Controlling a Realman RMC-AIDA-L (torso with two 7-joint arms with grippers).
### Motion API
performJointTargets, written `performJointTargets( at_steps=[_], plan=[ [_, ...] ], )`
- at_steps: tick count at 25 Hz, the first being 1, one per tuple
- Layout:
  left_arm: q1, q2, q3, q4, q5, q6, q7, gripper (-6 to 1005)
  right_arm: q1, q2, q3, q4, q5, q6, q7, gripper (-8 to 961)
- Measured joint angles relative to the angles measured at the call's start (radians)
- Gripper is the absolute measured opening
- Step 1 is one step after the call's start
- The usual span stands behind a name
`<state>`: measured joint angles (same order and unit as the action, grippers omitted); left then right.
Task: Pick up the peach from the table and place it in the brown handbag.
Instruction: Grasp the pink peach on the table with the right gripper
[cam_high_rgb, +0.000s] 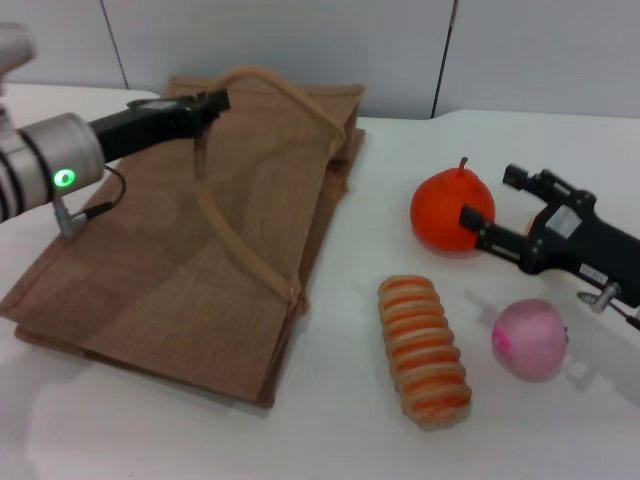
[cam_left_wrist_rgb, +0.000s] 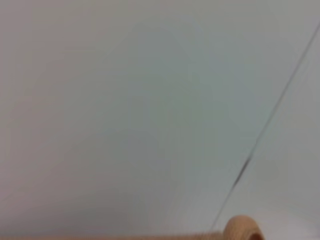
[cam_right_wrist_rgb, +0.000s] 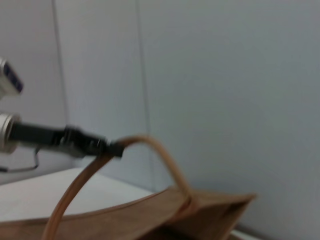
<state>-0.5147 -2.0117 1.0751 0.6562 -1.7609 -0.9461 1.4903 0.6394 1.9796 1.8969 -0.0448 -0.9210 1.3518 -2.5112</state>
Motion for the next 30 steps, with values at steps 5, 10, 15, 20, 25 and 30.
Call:
performJointTargets(
  at_steps=[5, 10, 15, 20, 25, 30],
  plan=[
    [-0.038, 0.038, -0.2, -0.178, -0.043, -0.261, 0.118, 122, 0.006, -0.03, -0.097, 0.002, -0.001, -0.002, 0.044, 847],
    [-0.053, 0.06, -0.262, -0.239, -0.045, -0.406, 0.158, 122, 0.006, -0.078, -0.207, -0.007, -0.002, -0.005, 0.123, 846],
    [-0.056, 0.06, -0.266, -0.241, -0.047, -0.453, 0.167, 122, 0.008, -0.106, -0.281, -0.013, -0.002, -0.039, 0.198, 845],
    [-0.056, 0.059, -0.267, -0.242, -0.048, -0.463, 0.168, 122, 0.008, -0.121, -0.341, -0.017, -0.003, -0.047, 0.242, 844],
    [-0.056, 0.059, -0.268, -0.243, -0.048, -0.478, 0.166, 122, 0.022, -0.126, -0.394, -0.031, -0.005, -0.082, 0.297, 843],
    [-0.058, 0.059, -0.27, -0.244, -0.049, -0.481, 0.165, 121, 0.053, -0.127, -0.419, -0.073, -0.006, -0.083, 0.303, 842]
  ],
)
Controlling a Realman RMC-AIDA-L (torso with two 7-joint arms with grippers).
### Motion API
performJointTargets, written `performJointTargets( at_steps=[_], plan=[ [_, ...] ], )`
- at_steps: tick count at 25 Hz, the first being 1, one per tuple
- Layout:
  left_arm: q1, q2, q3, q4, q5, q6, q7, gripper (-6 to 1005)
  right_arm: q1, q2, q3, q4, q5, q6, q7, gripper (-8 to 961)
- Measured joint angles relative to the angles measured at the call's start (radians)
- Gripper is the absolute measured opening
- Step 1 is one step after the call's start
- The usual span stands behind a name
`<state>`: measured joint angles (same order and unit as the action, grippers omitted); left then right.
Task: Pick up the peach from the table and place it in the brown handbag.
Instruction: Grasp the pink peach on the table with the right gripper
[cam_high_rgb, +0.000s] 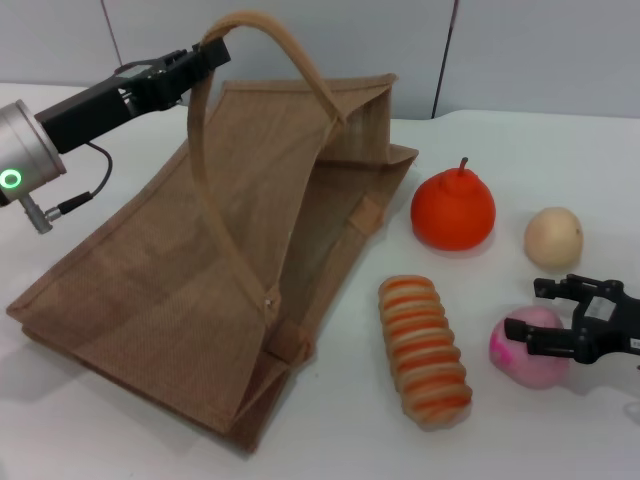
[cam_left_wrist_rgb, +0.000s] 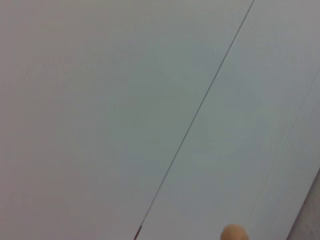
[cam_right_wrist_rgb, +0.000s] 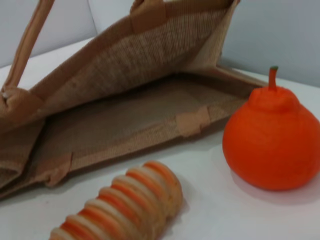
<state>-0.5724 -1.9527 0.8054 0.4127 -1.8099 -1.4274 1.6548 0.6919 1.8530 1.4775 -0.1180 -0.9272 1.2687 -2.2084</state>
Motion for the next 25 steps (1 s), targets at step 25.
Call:
performJointTargets(
  at_steps=[25],
  plan=[
    [0.0, -0.005, 0.0, 0.0, 0.0, -0.001, 0.005, 121, 0.035, -0.009, -0.035, -0.071, 0.005, 0.009, 0.001, 781]
  ],
)
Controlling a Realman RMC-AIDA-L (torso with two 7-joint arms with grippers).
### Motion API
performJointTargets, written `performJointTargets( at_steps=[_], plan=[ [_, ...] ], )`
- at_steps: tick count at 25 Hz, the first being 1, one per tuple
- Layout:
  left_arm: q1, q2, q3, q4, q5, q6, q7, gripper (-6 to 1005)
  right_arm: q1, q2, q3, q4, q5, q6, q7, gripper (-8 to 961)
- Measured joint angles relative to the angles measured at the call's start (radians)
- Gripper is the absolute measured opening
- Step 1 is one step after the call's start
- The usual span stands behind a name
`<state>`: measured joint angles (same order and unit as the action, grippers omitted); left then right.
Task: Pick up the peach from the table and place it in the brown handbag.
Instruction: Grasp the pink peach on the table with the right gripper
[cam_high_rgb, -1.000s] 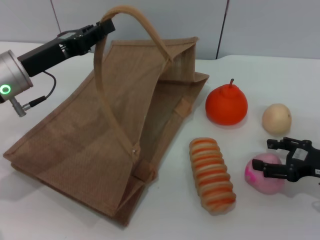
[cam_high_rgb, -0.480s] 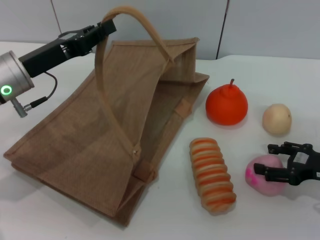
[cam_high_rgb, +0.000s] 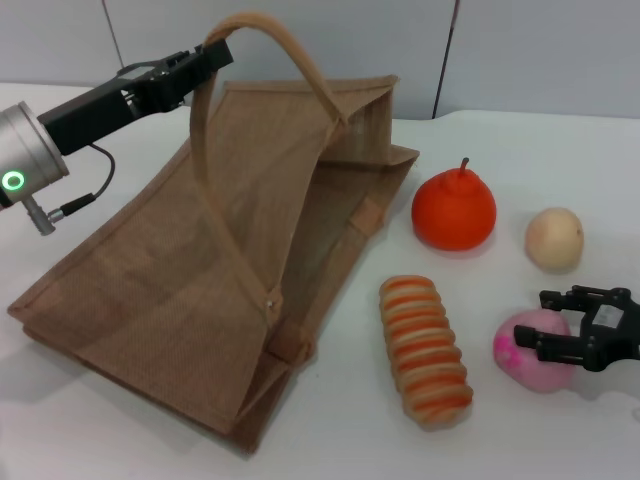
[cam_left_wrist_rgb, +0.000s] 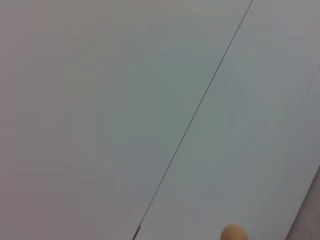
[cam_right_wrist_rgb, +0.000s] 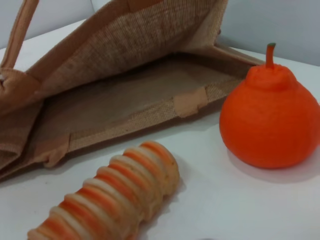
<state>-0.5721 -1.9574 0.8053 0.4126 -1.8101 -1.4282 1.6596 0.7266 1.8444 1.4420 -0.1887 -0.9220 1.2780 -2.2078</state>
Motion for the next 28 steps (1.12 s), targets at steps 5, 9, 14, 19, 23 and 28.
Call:
performJointTargets(
  at_steps=[5, 9, 14, 19, 23, 28],
  plan=[
    [0.0, 0.0, 0.0, 0.0, 0.0, 0.0, -0.001, 121, -0.001, 0.0, -0.002, 0.0, 0.0, 0.0, -0.005, 740],
    [0.0, 0.001, 0.0, 0.0, 0.0, 0.0, -0.001, 121, 0.001, -0.001, -0.025, 0.0, 0.0, 0.0, -0.007, 700],
    [0.0, 0.002, 0.0, 0.0, 0.0, 0.0, -0.005, 121, 0.002, -0.001, -0.027, 0.0, 0.0, 0.001, -0.009, 672],
    [0.0, 0.001, 0.0, 0.0, 0.0, 0.0, -0.004, 121, 0.002, -0.002, -0.028, 0.0, -0.002, 0.008, -0.011, 635],
    [0.0, 0.001, 0.0, 0.0, 0.0, 0.002, -0.003, 121, 0.001, -0.005, -0.028, -0.001, -0.002, 0.014, -0.013, 595],
    [0.0, 0.002, 0.0, 0.0, 0.0, 0.004, -0.003, 121, 0.0, -0.008, -0.028, -0.001, -0.002, 0.015, -0.02, 551]
  ],
)
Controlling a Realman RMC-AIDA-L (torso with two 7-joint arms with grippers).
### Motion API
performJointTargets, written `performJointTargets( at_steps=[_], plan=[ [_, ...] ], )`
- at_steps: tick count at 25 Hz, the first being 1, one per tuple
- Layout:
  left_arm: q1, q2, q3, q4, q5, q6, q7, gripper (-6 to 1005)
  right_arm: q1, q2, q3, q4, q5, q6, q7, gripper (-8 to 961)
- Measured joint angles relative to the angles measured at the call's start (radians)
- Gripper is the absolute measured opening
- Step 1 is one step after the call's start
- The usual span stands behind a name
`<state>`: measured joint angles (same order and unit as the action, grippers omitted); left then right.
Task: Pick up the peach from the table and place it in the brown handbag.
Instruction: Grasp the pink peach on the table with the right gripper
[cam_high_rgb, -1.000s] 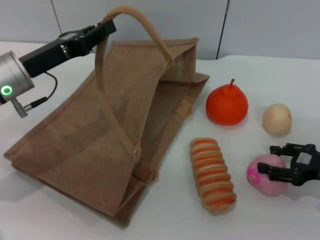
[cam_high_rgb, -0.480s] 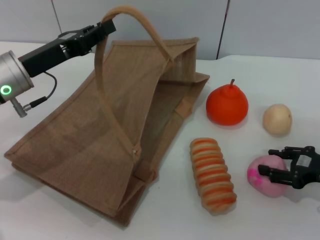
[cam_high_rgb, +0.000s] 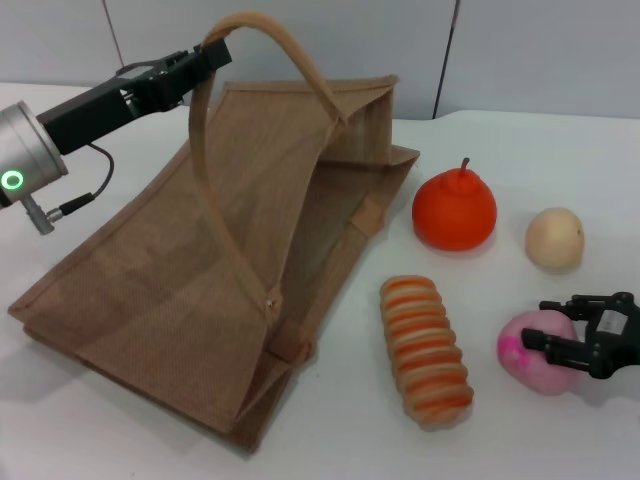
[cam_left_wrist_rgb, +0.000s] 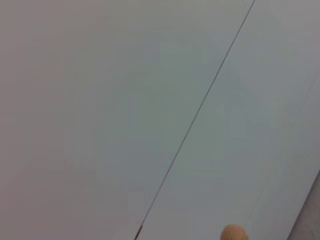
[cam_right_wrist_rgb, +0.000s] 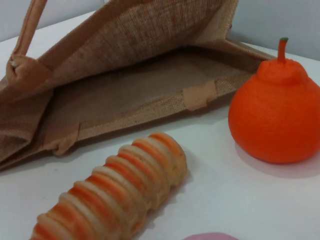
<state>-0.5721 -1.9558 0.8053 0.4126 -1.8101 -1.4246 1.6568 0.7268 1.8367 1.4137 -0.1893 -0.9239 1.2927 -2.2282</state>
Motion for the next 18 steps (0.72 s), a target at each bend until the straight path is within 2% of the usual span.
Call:
performJointTargets(
  at_steps=[11, 18],
  plan=[
    [0.0, 0.0, 0.0, 0.0, 0.0, 0.002, -0.001, 131, -0.01, -0.009, 0.008, 0.0, 0.004, 0.031, -0.031, 466],
    [-0.001, 0.001, 0.0, 0.0, 0.0, -0.004, -0.005, 140, -0.025, -0.021, 0.001, -0.006, 0.126, 0.122, -0.093, 439]
  ],
)
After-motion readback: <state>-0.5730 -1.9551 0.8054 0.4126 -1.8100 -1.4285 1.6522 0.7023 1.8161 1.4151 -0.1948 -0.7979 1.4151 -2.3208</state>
